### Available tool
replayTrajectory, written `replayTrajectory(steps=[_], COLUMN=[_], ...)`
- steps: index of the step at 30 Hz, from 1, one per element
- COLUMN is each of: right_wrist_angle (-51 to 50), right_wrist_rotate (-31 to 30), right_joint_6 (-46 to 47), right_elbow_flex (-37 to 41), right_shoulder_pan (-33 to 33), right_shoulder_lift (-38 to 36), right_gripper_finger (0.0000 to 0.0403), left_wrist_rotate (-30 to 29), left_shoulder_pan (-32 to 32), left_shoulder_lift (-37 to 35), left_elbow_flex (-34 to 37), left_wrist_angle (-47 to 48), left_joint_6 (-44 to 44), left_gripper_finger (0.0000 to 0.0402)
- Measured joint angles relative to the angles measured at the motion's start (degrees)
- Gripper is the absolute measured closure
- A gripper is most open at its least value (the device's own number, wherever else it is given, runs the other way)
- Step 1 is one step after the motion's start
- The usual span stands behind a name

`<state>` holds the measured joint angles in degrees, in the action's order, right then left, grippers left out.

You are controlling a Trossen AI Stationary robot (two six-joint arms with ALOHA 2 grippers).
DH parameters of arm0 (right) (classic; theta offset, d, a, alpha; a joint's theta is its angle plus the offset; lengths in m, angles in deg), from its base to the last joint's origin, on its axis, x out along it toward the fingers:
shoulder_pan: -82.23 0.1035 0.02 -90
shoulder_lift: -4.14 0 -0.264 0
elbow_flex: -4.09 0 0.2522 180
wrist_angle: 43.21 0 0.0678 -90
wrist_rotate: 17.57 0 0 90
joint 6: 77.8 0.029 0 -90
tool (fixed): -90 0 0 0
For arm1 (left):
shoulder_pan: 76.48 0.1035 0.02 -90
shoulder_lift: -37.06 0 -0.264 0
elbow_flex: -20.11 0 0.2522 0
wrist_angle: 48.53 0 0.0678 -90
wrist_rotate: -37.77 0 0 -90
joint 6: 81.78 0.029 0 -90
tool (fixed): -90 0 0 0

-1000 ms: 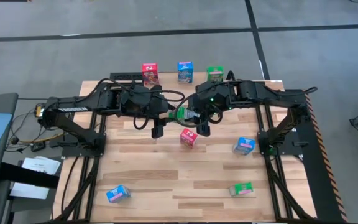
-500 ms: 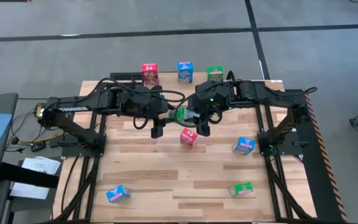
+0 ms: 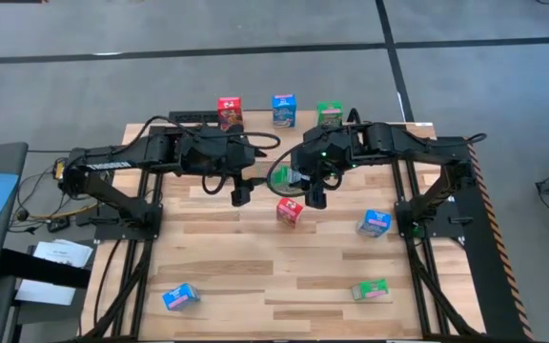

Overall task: Stack cereal on shelf
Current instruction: Put the top green cereal box on the shelf aligned with the other green cereal box

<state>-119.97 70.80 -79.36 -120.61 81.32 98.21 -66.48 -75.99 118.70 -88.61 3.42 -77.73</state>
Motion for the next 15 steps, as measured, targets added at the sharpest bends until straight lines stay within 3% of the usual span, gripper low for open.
replayTrajectory(steps=[15], right_wrist_angle=[-8.1], right_wrist_rotate=[0.0], right_joint_6=[-6.3], right_elbow_flex=[0.0], right_shoulder_pan=[-5.4], right_shoulder_lift=[-3.3], right_gripper_finger=[0.0212], left_wrist_rotate=[-0.1], left_shoulder_pan=[0.0], left_shoulder_lift=[0.0], left_elbow_flex=[-2.8], left_wrist_angle=[0.2], left_joint_6=[1.7], left_gripper_finger=[0.0116])
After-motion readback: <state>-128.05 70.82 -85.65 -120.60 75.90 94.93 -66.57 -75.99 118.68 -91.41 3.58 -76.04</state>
